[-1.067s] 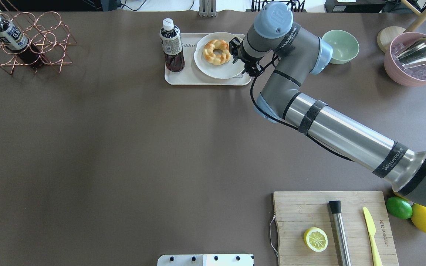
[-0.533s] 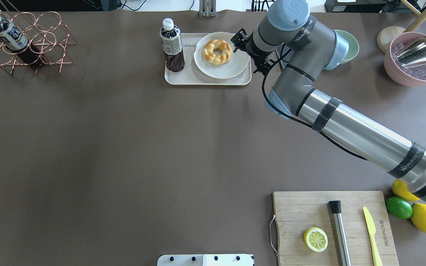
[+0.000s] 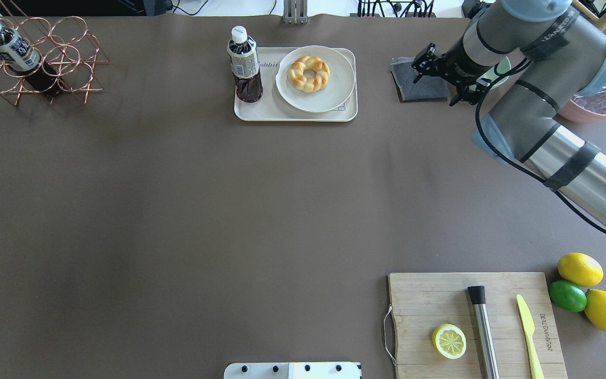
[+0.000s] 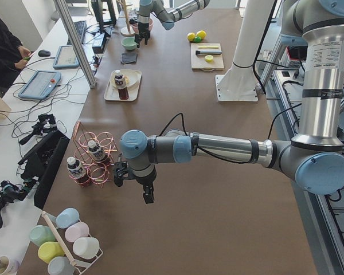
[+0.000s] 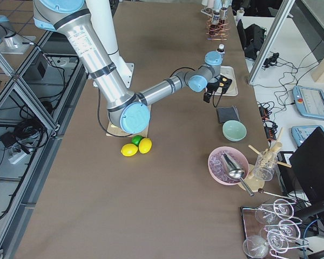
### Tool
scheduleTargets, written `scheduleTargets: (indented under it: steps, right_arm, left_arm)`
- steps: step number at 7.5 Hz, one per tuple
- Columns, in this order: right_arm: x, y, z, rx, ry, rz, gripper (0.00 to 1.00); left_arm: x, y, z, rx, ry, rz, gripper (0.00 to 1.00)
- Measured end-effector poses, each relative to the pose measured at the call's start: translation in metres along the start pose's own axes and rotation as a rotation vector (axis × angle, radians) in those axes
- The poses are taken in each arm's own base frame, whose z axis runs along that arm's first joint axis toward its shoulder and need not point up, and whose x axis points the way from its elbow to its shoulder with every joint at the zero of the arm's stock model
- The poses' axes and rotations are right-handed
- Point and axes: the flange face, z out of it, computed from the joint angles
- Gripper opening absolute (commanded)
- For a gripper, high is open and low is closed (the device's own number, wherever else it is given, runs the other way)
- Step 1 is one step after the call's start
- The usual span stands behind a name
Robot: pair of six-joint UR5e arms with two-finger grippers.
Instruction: Place donut on tray
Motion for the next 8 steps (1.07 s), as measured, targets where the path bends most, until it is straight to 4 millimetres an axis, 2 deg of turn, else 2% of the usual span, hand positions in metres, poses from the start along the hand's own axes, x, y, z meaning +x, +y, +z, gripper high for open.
scheduleTargets:
  steps: [1,2,4,5,7,8]
  right_arm:
    - [0.025,-0.010,-0.019,0.001,0.065,-0.046,1.00]
    - [0.049,-0.018,-0.046,-0.003,0.151,-0.111,1.00]
    - [0.107,-0.034,-0.120,-0.044,0.334,-0.299,1.00]
    - [0.147,-0.051,-0.147,-0.072,0.403,-0.408,1.00]
    - [0.238,-0.085,-0.172,-0.134,0.456,-0.553,1.00]
    - [0.275,-0.094,-0.177,-0.152,0.442,-0.572,1.00]
  left_arm:
    - [0.000,0.000,0.000,0.001,0.000,0.001,0.98]
    - [0.000,0.000,0.000,0.001,0.000,0.001,0.98]
    - [0.001,-0.001,-0.001,0.001,0.000,0.002,0.98]
    - [0.001,-0.001,-0.001,0.002,0.000,0.002,0.98]
    - [0.001,-0.001,-0.002,0.003,0.000,0.002,0.98]
    - [0.001,-0.001,-0.002,0.003,0.000,0.002,0.98]
